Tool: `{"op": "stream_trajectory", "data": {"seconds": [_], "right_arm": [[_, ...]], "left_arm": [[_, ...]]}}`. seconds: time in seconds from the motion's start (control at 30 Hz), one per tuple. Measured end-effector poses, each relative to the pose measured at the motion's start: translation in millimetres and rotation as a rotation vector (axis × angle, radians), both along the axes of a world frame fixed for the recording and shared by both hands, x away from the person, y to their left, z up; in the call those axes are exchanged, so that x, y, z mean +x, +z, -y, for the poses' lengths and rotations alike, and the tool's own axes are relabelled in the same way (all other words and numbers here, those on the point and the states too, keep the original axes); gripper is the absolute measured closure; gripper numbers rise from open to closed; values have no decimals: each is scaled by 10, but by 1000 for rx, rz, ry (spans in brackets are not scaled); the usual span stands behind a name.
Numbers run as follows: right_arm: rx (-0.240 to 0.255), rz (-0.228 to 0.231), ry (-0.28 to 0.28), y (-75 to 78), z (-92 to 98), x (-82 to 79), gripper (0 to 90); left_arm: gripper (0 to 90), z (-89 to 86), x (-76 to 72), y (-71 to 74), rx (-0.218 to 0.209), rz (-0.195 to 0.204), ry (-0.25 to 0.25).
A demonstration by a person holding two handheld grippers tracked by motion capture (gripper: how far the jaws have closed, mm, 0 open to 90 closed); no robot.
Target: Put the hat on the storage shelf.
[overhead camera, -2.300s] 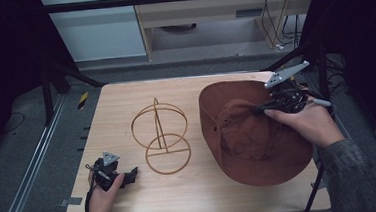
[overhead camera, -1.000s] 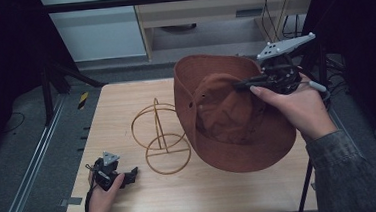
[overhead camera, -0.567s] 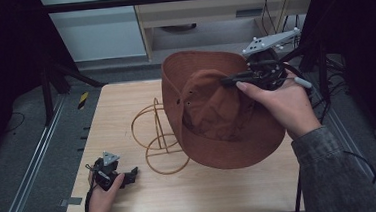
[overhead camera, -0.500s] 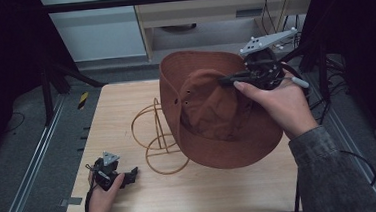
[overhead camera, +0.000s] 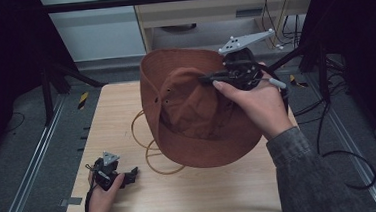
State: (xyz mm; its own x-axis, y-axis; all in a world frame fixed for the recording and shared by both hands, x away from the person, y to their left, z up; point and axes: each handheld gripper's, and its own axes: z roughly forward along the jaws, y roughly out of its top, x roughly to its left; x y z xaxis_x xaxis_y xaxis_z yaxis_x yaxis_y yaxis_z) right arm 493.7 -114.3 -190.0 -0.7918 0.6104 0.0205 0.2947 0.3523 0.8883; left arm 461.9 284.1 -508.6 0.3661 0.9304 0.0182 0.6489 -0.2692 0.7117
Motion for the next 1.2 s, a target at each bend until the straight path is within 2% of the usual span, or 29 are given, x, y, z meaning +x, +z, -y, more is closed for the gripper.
{"op": "stream_trajectory", "data": {"seconds": [0.33, 0.53, 0.83, 1.2], "right_arm": [[9, 7, 17, -12, -260, 47, 890], [14, 2, 14, -23, -335, 78, 890], [-3, 2, 11, -26, -440, 135, 890], [7, -1, 33, -47, -612, 186, 890]], "left_arm": [[0, -1, 0, 2, 1, -3, -2], [0, -2, 0, 2, 1, -3, -2], [0, -2, -1, 2, 2, -3, -2], [0, -2, -1, 2, 1, -3, -2]]}}
